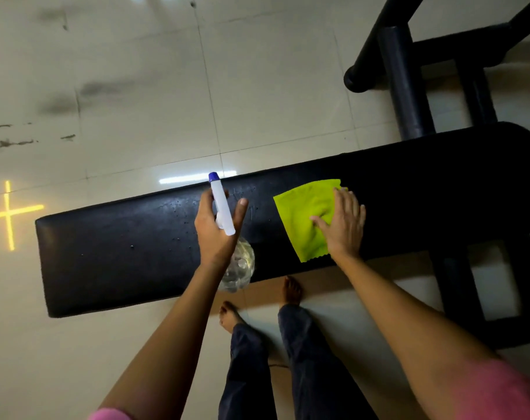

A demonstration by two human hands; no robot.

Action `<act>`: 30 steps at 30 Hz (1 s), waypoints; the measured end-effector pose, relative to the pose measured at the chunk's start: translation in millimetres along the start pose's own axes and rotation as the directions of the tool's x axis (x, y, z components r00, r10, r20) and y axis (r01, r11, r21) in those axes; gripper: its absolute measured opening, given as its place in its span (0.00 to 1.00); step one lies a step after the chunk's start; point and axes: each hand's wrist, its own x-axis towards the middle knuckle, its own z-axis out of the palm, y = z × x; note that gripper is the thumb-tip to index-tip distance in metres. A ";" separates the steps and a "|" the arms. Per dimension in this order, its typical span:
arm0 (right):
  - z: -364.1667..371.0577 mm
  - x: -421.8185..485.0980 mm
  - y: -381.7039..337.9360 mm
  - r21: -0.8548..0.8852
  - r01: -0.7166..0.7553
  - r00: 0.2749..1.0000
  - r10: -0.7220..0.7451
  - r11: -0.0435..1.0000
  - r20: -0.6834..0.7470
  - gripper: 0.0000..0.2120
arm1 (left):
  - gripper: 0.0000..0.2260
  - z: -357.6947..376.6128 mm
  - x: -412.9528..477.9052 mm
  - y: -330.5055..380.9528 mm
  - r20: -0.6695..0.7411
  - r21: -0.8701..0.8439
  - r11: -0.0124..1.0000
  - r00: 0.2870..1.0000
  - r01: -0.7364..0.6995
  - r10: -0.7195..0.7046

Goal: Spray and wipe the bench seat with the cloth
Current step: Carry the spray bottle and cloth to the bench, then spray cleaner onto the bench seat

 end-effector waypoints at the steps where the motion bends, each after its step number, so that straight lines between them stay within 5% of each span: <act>1: 4.9 -10.7 -7.6 -0.030 0.091 0.995 -0.089 0.995 0.042 0.38 | 0.22 -6.3 -3.7 1.3 0.001 -0.001 1.000 1.000 0.010 -0.010; 8: 40.1 -80.9 -94.7 -0.096 0.443 0.841 -0.376 0.892 0.389 0.41 | 0.14 -83.9 -23.2 -23.6 -0.150 -0.050 0.983 0.972 0.177 -0.182; 11: 66.5 -94.5 -141.7 -0.117 0.511 0.756 -0.381 0.852 0.532 0.42 | 0.14 -133.7 -24.3 -52.6 -0.220 -0.051 0.952 0.926 0.302 -0.306; 14: 101.3 -101.8 -182.6 -0.138 0.496 0.733 -0.329 0.857 0.595 0.45 | 0.07 -182.7 -21.8 -92.3 -0.246 -0.057 0.908 0.875 0.416 -0.417; 16: 127.6 -111.0 -198.7 -0.160 0.456 0.717 -0.255 0.876 0.649 0.48 | 0.11 -211.4 -22.2 -119.5 -0.241 -0.051 0.877 0.846 0.478 -0.475; 21: 164.3 -126.5 -195.7 -0.237 0.405 0.772 -0.191 0.883 0.606 0.51 | 0.23 -254.3 -23.3 -167.0 -0.200 -0.012 0.841 0.823 0.541 -0.532; 25: 169.3 -129.2 -193.2 -0.254 0.413 0.797 -0.212 0.875 0.566 0.50 | 0.12 -270.2 -21.2 -186.3 -0.184 -0.066 0.825 0.805 0.562 -0.564; 30: 174.4 -130.6 -195.9 -0.270 0.400 0.820 -0.210 0.876 0.532 0.50 | 0.13 -261.9 -20.7 -197.2 -0.140 -0.027 0.841 0.831 0.540 -0.538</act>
